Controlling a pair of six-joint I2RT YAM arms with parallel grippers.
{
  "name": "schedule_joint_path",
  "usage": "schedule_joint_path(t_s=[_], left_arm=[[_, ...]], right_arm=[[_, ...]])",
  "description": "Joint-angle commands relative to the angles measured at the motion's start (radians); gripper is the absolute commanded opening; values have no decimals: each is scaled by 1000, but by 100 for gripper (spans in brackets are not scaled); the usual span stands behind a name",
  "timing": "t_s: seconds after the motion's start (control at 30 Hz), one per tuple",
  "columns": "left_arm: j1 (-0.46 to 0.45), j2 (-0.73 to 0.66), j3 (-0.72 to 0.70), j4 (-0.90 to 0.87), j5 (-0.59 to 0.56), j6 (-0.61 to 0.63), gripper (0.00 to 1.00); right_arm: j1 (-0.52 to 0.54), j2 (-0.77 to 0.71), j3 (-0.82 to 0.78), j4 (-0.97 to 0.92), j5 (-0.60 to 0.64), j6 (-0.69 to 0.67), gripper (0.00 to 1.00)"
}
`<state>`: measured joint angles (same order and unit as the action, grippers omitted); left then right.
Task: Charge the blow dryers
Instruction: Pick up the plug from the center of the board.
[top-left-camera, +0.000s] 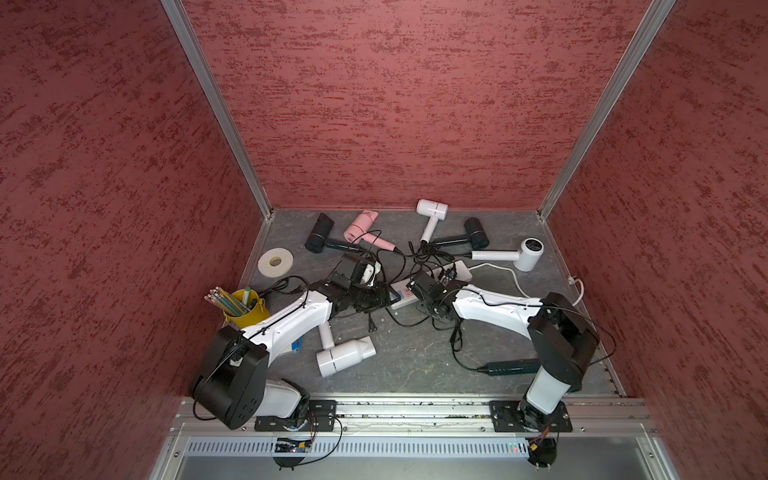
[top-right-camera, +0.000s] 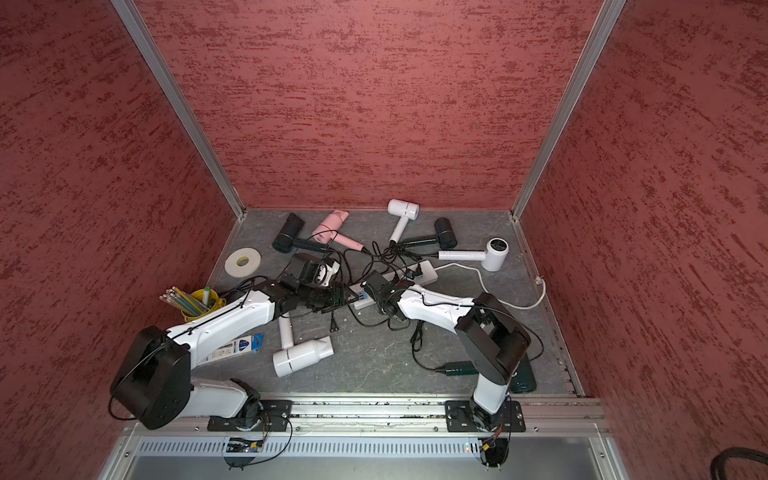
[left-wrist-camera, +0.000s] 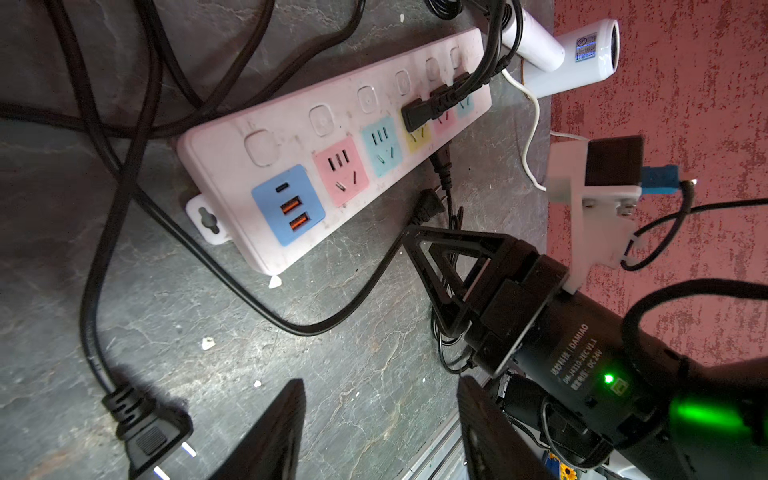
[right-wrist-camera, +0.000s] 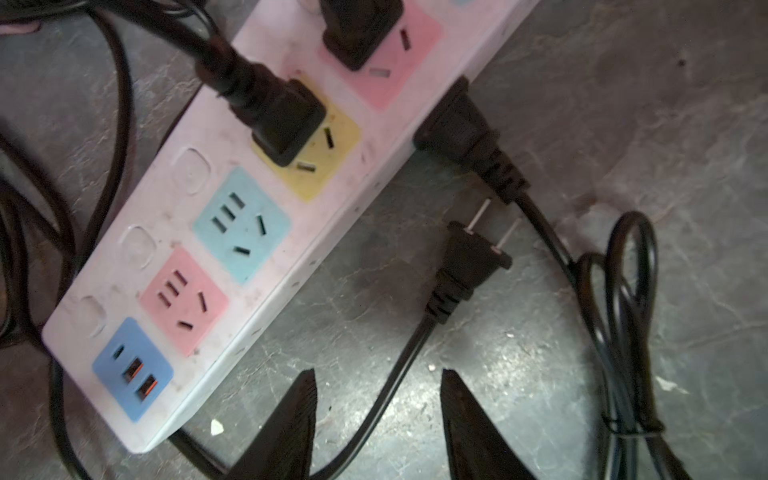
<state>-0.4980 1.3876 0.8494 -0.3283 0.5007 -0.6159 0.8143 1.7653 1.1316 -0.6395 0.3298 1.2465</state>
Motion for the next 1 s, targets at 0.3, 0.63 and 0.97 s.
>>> schedule_joint_path(t_s=[0.3, 0.63, 0.97], left_arm=[[24, -24, -23, 8, 24, 16, 61], [27, -30, -24, 3, 26, 18, 60], [31, -35, -22, -4, 27, 22, 60]], right_arm=[[-46, 53, 41, -91, 67, 107, 49], [-59, 115, 81, -99, 56, 124, 47], [-61, 181, 98, -156, 49, 160, 41]])
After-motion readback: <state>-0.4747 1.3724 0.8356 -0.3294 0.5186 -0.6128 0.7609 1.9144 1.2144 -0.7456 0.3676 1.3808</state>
